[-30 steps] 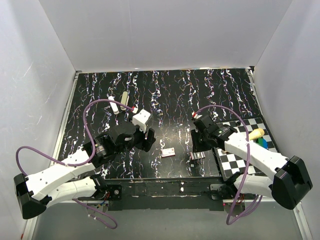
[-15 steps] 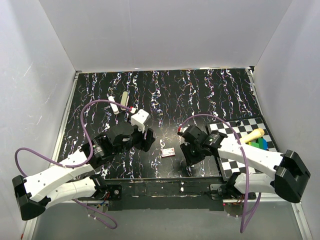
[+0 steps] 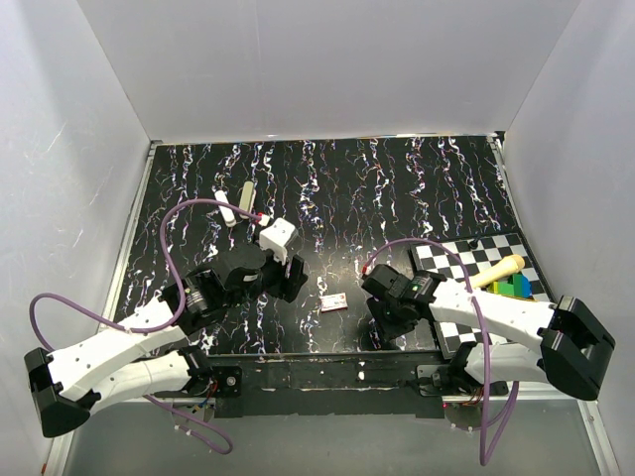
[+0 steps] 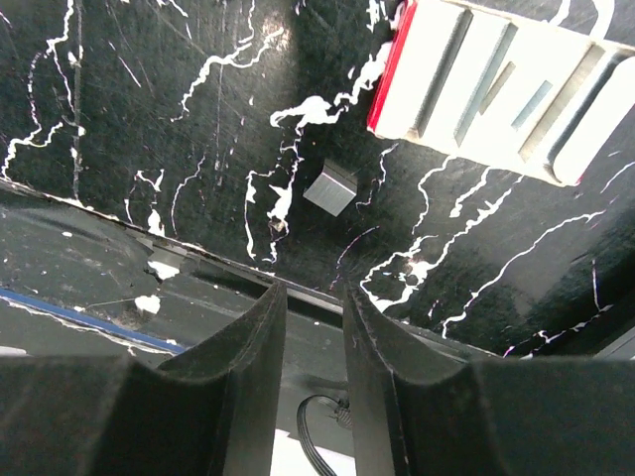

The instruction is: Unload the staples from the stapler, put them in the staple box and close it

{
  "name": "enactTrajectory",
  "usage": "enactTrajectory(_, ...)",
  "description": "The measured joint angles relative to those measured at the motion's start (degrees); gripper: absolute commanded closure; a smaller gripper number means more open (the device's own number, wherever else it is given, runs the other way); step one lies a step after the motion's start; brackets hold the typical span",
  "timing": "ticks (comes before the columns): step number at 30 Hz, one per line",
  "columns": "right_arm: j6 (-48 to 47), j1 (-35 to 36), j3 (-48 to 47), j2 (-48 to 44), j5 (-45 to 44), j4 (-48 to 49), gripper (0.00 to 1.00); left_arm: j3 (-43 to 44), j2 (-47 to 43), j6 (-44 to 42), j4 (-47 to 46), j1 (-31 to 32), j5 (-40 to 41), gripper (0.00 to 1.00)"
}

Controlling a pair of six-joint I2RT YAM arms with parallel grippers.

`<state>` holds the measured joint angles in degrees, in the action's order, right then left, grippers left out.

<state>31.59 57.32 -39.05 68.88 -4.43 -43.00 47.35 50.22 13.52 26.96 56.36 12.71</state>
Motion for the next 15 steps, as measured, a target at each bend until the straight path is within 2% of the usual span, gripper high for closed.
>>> enactTrajectory(15, 1.51, 0.2, -0.15, 5.68, -2.69, 1.22, 0.6, 0.0, 0.59, 0.0, 0.0, 0.0, 0.24, 0.37)
